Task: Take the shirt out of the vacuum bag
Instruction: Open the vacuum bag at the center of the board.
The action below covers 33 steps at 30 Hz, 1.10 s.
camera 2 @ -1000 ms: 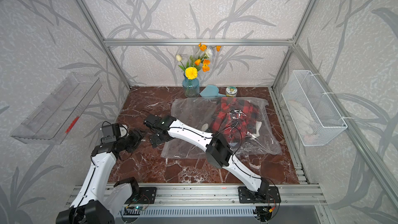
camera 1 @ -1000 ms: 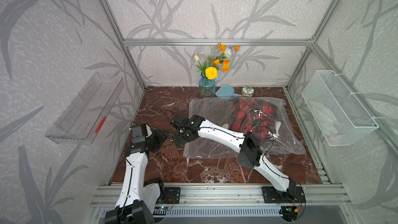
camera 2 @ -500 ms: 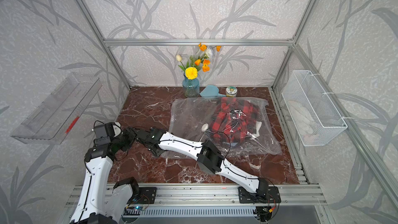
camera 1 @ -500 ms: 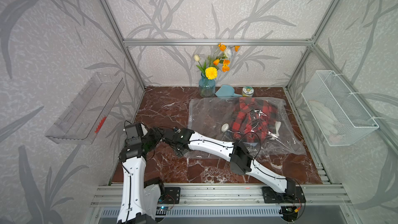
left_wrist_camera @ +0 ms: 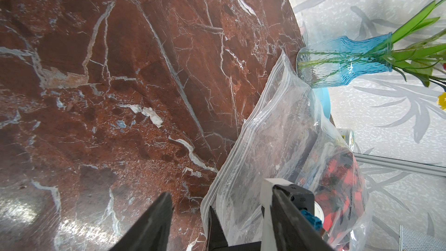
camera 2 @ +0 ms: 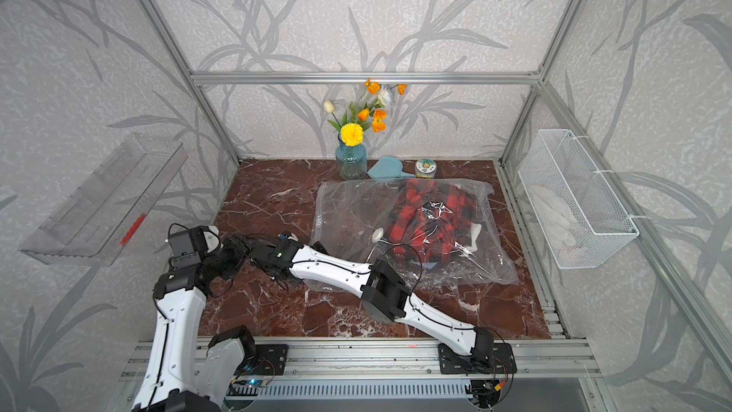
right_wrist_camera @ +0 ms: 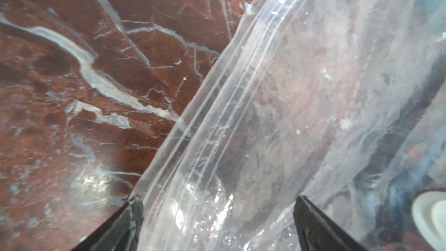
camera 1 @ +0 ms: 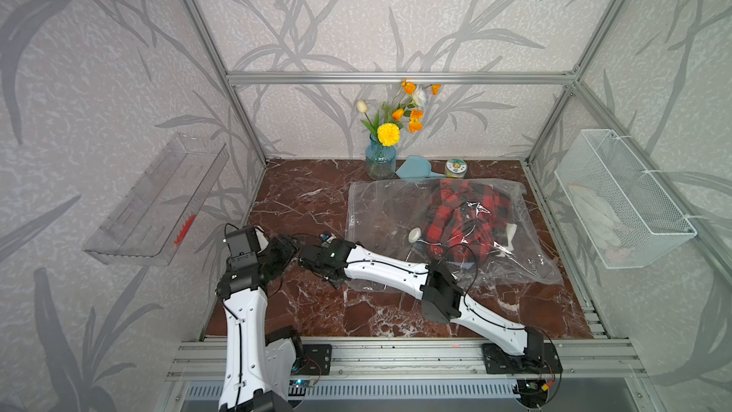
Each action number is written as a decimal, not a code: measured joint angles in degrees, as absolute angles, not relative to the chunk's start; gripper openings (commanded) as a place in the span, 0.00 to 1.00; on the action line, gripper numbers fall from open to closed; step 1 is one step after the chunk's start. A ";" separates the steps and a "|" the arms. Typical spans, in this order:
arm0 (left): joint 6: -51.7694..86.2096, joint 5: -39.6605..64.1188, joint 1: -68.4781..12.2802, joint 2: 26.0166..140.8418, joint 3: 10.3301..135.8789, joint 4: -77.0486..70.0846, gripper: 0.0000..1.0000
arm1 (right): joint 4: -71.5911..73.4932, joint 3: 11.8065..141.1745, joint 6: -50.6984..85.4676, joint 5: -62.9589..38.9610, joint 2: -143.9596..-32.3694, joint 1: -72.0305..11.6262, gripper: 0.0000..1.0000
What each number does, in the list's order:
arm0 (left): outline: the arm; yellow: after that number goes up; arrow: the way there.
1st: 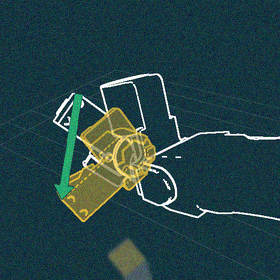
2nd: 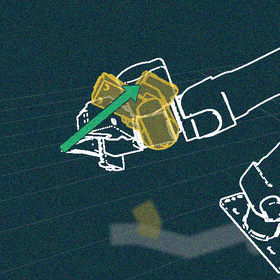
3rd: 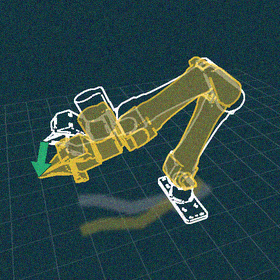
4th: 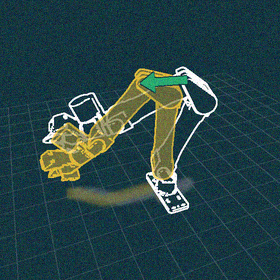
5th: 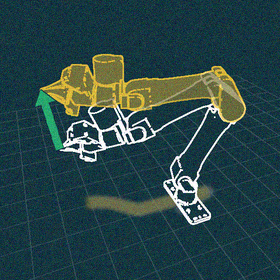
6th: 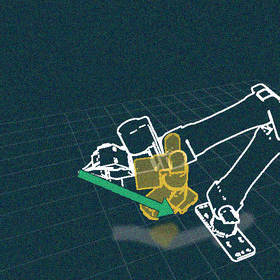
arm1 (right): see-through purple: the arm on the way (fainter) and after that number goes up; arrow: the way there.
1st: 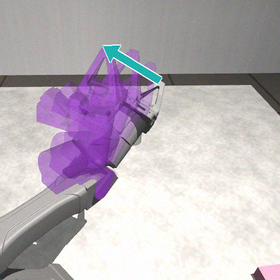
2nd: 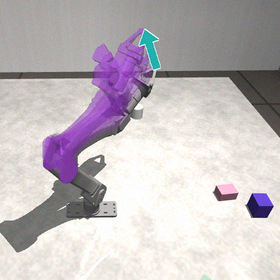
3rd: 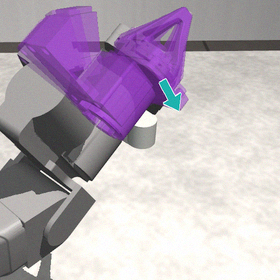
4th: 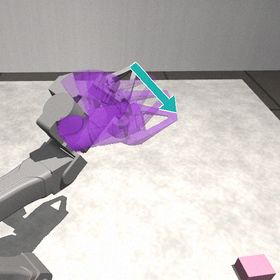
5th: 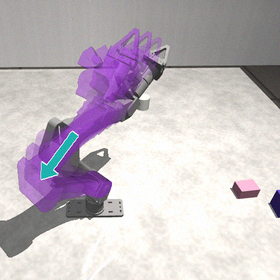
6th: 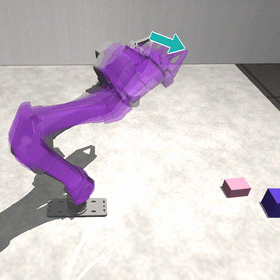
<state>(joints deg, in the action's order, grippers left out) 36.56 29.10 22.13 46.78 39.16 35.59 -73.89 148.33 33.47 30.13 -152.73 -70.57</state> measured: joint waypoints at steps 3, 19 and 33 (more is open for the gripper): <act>36.49 29.52 22.24 46.81 39.16 35.57 0.66 | -74.46 147.98 33.95 30.41 -152.70 -70.57 0.89; 36.56 32.47 21.12 51.35 38.57 33.74 0.63 | -66.50 120.49 35.57 20.21 -139.85 -70.04 0.37; 40.36 30.65 7.86 59.81 37.71 28.34 0.62 | -55.51 105.10 37.26 13.85 -126.41 -68.40 0.00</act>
